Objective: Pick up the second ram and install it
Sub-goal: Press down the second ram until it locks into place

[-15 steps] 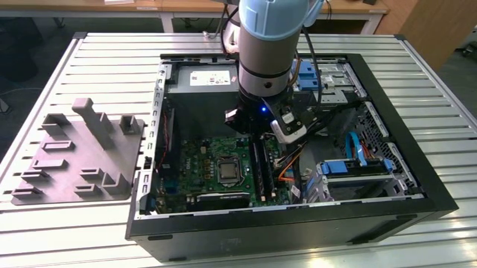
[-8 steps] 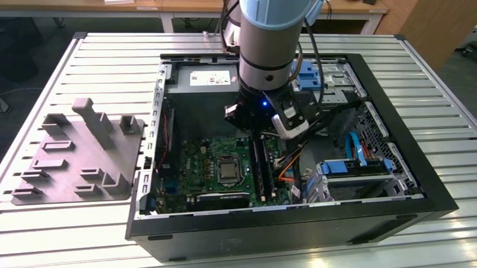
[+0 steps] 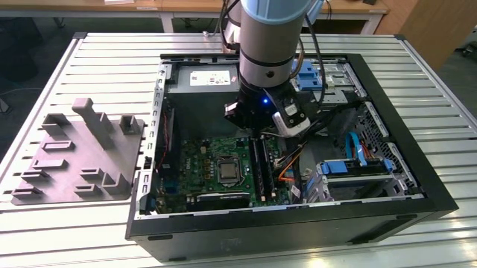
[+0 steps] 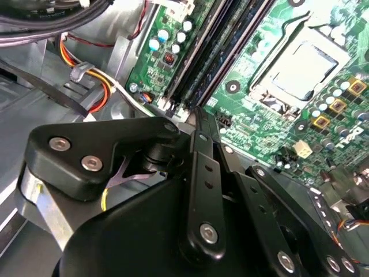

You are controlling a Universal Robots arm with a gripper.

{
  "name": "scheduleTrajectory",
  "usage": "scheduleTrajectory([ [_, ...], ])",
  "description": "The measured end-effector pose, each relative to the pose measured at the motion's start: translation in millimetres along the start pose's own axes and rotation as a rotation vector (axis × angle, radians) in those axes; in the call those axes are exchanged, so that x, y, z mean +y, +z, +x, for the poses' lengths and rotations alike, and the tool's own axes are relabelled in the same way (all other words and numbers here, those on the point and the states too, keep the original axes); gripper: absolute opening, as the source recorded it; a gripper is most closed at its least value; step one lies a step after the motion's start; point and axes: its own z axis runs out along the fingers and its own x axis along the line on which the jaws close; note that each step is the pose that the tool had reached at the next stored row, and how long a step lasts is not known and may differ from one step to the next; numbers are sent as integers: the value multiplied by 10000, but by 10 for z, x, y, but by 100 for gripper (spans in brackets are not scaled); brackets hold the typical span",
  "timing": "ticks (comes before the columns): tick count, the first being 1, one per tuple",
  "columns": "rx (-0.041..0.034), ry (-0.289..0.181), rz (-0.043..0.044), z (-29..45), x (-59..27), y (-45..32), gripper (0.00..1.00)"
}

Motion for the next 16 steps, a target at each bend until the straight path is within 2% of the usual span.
scheduleTrajectory([
  [16, -6, -7, 213, -12, -352, -30, 10],
])
